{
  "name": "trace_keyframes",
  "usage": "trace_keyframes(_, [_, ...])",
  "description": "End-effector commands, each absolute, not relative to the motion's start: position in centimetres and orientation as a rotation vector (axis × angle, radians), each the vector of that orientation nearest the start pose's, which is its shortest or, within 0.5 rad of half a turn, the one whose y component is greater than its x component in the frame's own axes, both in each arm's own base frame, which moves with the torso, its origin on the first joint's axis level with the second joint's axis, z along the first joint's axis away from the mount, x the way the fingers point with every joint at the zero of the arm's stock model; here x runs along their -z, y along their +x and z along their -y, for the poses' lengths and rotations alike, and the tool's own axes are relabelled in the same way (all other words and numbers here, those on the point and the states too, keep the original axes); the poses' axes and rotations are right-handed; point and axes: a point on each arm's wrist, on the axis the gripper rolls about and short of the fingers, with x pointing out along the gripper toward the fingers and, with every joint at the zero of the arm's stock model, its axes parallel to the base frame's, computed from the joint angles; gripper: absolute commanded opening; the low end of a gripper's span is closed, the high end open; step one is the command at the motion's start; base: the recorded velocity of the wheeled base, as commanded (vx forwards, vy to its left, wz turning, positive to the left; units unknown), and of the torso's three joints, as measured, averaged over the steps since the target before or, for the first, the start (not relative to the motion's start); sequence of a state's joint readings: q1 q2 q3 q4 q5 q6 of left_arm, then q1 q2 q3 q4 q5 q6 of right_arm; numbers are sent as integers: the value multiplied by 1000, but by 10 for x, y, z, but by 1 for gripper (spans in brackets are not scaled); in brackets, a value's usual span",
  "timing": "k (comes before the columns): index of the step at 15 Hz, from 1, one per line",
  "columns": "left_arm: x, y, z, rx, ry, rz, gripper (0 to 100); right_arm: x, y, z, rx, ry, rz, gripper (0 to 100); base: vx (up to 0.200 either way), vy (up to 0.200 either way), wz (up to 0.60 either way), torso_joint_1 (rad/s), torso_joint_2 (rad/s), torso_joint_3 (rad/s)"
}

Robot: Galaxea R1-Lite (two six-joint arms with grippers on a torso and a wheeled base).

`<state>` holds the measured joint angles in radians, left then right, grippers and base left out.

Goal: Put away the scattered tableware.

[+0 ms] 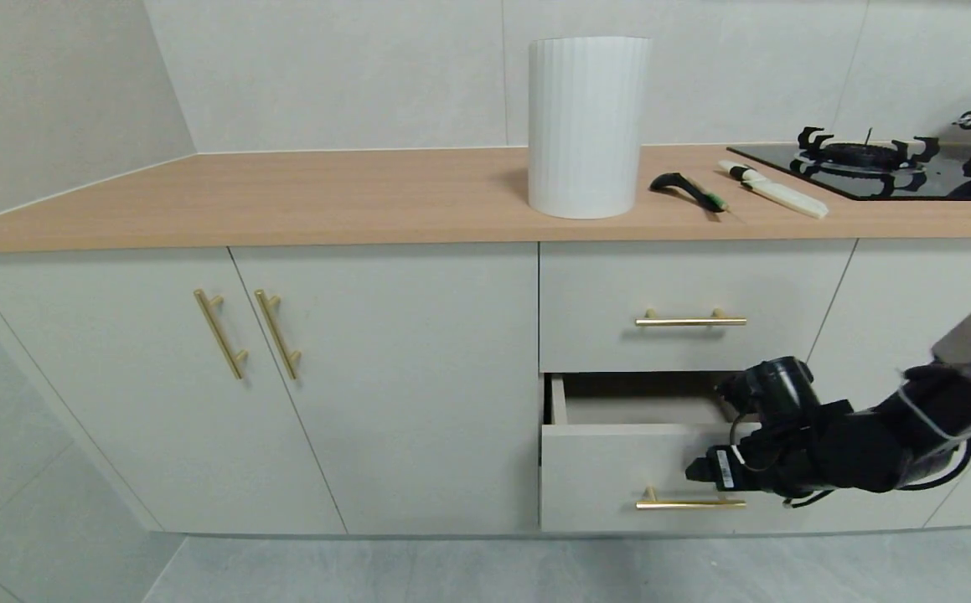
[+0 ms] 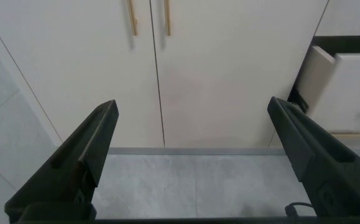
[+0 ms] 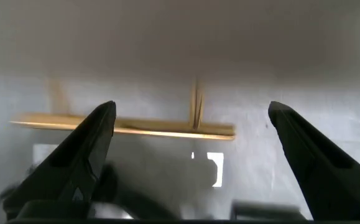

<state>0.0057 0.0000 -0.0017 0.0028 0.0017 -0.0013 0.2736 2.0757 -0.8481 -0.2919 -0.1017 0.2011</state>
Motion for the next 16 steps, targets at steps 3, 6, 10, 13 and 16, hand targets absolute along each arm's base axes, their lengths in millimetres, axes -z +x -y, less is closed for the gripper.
trace_keyframes(3, [-76, -23, 0, -8, -2, -3, 100, -167, 256, -77, -141, 64, -672, 100, 0, 0, 0, 0, 0, 0])
trace_keyframes(6, [-76, -23, 0, -8, -2, -3, 100, -153, 265, -84, -150, 61, -689, 100, 0, 0, 0, 0, 0, 0])
trace_keyframes(10, [-76, -23, 0, -8, -2, -3, 100, -106, 293, -94, -112, 40, -696, 100, 0, 0, 0, 0, 0, 0])
trace_keyframes(13, [-76, -23, 0, -8, -2, -3, 100, -82, 308, -104, -102, 60, -608, 100, 0, 0, 0, 0, 0, 0])
trace_keyframes(16, [-76, -23, 0, -8, -2, -3, 100, -62, 315, -107, -89, 61, -582, 100, 0, 0, 0, 0, 0, 0])
